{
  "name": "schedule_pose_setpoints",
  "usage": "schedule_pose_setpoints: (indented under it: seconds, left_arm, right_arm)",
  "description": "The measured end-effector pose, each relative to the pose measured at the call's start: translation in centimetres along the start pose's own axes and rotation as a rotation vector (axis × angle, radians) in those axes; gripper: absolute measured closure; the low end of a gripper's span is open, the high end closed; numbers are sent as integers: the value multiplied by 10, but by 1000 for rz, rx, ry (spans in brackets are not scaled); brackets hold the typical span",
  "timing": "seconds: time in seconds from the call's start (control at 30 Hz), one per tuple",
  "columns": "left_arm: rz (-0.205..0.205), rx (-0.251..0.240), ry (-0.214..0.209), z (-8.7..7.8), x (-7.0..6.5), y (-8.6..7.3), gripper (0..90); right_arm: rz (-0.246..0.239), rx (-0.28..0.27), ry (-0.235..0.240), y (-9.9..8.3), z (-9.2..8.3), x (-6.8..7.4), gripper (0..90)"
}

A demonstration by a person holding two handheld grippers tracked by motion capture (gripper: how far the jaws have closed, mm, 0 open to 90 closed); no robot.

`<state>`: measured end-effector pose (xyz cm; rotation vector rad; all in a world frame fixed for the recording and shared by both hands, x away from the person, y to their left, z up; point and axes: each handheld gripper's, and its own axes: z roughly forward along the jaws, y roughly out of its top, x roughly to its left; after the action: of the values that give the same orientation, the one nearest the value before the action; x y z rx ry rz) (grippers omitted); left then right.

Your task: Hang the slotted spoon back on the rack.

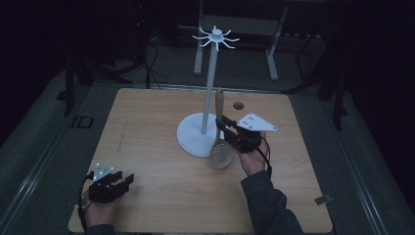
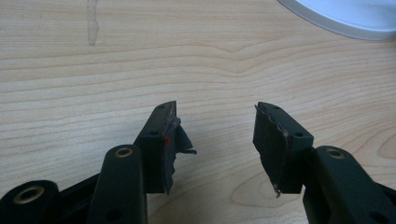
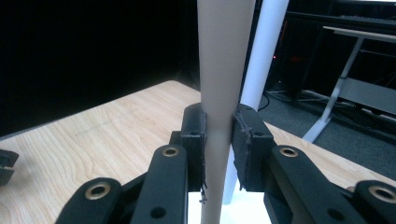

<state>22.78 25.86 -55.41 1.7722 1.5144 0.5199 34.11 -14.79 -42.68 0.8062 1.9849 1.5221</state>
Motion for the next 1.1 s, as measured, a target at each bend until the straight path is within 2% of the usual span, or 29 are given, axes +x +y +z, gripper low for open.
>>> schedule_pose_setpoints:
  seconds: [0.23, 0.47, 0.87, 1.1]
  left_arm:
    - [5, 1, -1, 0, 0, 0, 502]
    - [5, 0, 0, 0, 0, 0, 502]
    - [2, -1, 1, 0, 0, 0, 502]
    - [2, -1, 0, 0, 0, 0, 502]
  right_arm:
    - [28, -26, -9, 8, -2, -7, 755]
    - [29, -36, -19, 15, -4, -12, 755]
    - [63, -59, -20, 27, -7, -21, 755]
    - [59, -67, -27, 35, -7, -25, 755]
